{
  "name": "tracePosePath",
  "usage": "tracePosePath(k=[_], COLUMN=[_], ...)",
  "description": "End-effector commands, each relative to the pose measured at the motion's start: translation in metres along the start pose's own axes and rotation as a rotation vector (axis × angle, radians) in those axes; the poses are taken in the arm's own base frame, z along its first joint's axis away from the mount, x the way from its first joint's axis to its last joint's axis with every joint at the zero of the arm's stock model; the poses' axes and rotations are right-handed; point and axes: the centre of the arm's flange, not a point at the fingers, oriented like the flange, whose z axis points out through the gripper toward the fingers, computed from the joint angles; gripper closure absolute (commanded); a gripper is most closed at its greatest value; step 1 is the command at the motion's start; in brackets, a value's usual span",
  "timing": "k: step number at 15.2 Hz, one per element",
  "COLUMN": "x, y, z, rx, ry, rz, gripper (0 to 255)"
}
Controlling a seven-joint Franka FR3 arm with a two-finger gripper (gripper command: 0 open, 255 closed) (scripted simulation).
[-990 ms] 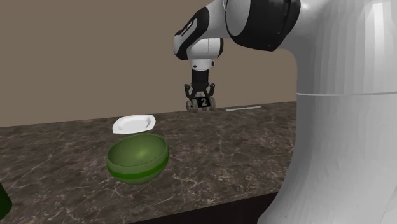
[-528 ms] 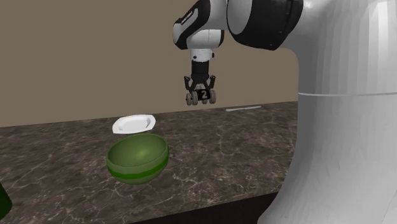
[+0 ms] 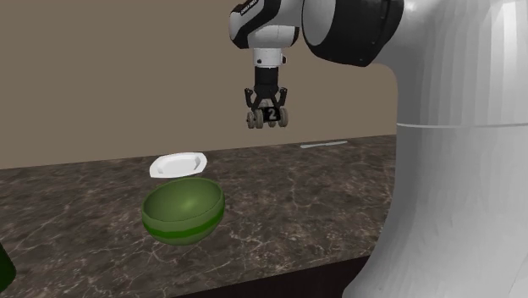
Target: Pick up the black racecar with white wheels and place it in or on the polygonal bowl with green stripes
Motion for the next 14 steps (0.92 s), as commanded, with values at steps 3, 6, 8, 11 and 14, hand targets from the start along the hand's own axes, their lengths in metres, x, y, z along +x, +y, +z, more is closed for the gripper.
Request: tracePosePath(k=[3,6,8,11,14], x=[0.001,0.002,-0.019,-0.049,-0.079], y=[-0.001,-0.001,-0.018,-0.044,-0.069], z=[-0.022,-0.036,-0.037,-0.037,-0.038], rx=[0.0,0.0,0.0,0.0,0.0], ry=[0.001,0.001,0.001,0.001,0.001], rz=[0.0,0.0,0.0,0.0,0.0], gripper=[255,255,255,255,255])
